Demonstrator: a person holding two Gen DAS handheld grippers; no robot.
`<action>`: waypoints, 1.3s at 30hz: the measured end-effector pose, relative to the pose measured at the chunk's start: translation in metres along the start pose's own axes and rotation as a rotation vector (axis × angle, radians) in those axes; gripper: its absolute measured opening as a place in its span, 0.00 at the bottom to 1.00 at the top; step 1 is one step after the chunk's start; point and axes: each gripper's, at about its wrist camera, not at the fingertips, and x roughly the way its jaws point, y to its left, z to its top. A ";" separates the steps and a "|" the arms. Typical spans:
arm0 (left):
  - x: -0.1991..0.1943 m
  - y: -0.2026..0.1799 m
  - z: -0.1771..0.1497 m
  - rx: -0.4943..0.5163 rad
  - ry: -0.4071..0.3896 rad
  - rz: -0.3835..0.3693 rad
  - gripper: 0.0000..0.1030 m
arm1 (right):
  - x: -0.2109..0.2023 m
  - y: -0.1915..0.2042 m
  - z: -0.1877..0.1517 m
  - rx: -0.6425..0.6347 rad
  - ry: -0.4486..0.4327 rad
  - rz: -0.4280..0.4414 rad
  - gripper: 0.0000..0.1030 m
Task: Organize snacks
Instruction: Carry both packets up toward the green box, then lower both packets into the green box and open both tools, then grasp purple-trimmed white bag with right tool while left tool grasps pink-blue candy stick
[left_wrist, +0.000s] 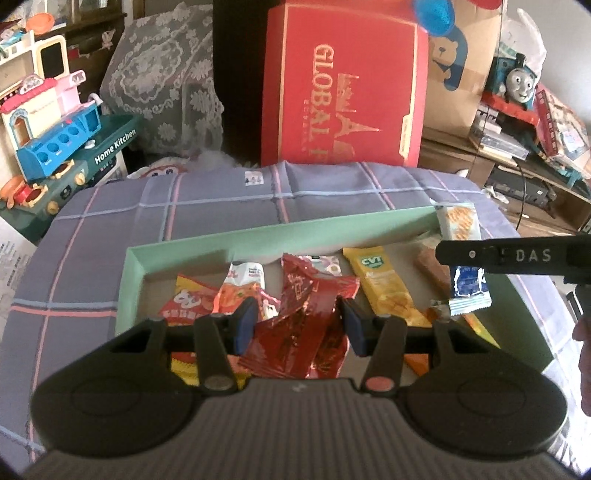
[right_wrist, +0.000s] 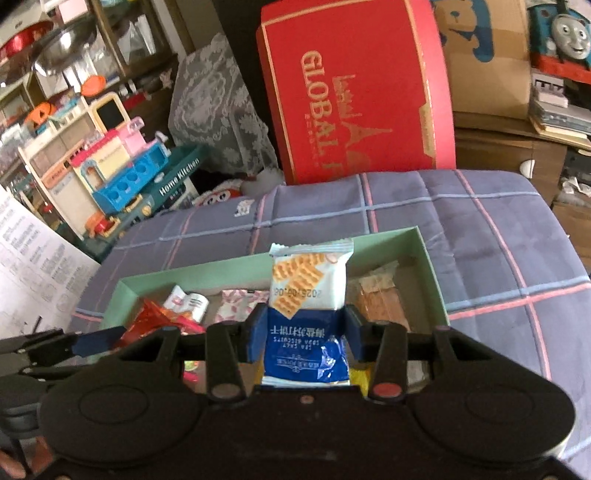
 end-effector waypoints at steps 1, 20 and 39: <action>0.004 0.000 0.001 0.002 0.003 0.002 0.48 | 0.004 0.001 0.001 -0.004 0.004 -0.005 0.42; -0.021 -0.011 -0.020 0.036 -0.004 0.045 1.00 | -0.020 0.008 -0.014 0.074 -0.026 0.037 1.00; -0.101 -0.039 -0.087 0.073 -0.010 -0.035 1.00 | -0.116 -0.012 -0.074 0.146 -0.077 0.033 1.00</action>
